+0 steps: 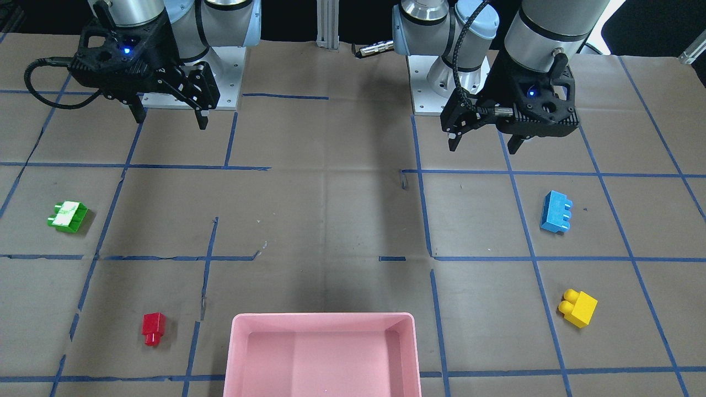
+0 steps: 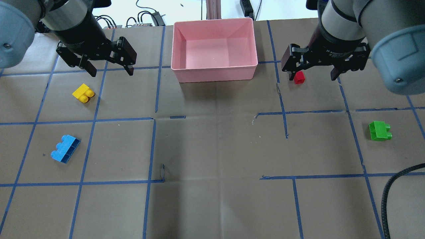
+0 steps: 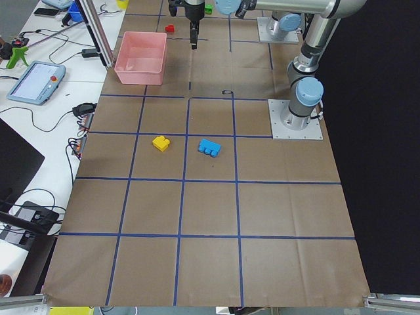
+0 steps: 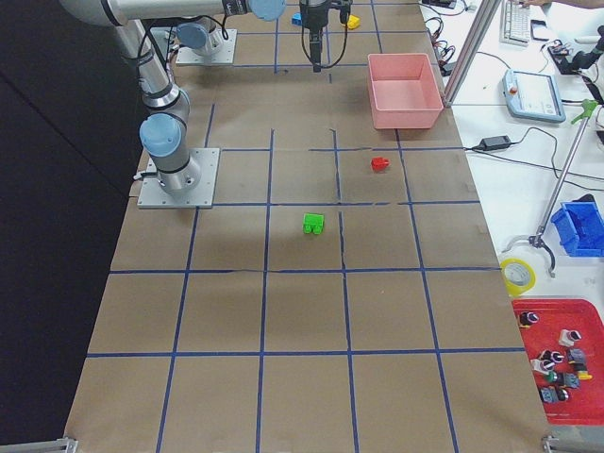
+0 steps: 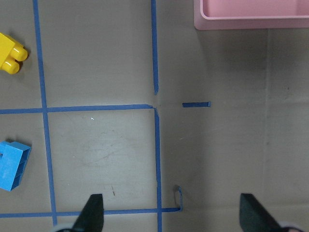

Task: Put all blocks into box

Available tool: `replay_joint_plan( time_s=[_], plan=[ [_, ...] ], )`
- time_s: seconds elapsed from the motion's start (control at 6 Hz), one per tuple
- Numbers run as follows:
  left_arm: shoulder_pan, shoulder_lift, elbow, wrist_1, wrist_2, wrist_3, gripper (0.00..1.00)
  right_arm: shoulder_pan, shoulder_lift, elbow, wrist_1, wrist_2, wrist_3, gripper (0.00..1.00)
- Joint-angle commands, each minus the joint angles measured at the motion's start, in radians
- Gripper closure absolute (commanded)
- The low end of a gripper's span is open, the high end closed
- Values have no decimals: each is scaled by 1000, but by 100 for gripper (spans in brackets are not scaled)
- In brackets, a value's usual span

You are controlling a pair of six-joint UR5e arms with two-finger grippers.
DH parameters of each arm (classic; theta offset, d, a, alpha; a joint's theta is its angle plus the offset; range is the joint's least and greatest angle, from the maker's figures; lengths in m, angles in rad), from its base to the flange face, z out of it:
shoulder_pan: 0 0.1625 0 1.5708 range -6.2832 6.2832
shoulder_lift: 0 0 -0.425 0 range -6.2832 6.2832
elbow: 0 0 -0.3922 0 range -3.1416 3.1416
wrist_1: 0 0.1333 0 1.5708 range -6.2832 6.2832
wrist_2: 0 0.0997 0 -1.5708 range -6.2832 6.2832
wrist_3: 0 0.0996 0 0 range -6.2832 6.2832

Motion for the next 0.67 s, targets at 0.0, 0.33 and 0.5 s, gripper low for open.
replay_joint_plan(
  time_s=[0.0,0.33,0.5],
  plan=[
    [0,0,2,0,0,0,1,-20,-2,33,9,-34,-65,0],
    [0,-2,-1,0,0,2,1,-19,-4,33,7,-39,-77,0],
    [0,-3,-1,0,0,5,1,-16,-4,33,9,-37,-72,0]
  ],
)
